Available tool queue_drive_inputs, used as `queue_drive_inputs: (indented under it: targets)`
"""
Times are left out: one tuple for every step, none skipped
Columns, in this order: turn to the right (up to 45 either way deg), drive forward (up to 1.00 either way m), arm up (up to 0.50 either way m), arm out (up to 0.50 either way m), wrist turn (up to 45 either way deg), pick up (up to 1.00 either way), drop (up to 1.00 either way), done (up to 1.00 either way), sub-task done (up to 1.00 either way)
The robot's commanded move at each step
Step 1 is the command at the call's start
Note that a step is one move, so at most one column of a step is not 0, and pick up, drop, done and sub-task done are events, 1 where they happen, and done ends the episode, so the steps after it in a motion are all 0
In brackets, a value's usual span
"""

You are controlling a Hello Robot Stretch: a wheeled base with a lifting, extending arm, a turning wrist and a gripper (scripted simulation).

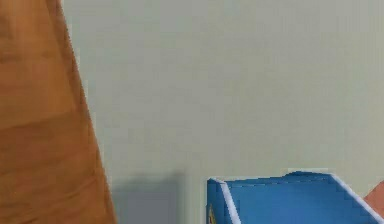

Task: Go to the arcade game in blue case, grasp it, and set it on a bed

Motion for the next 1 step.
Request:
queue_drive_inputs:
  targets:
    - [45.0,0.00,0.00,0.00,0.0,0.00,0.00,0.00,0.00]
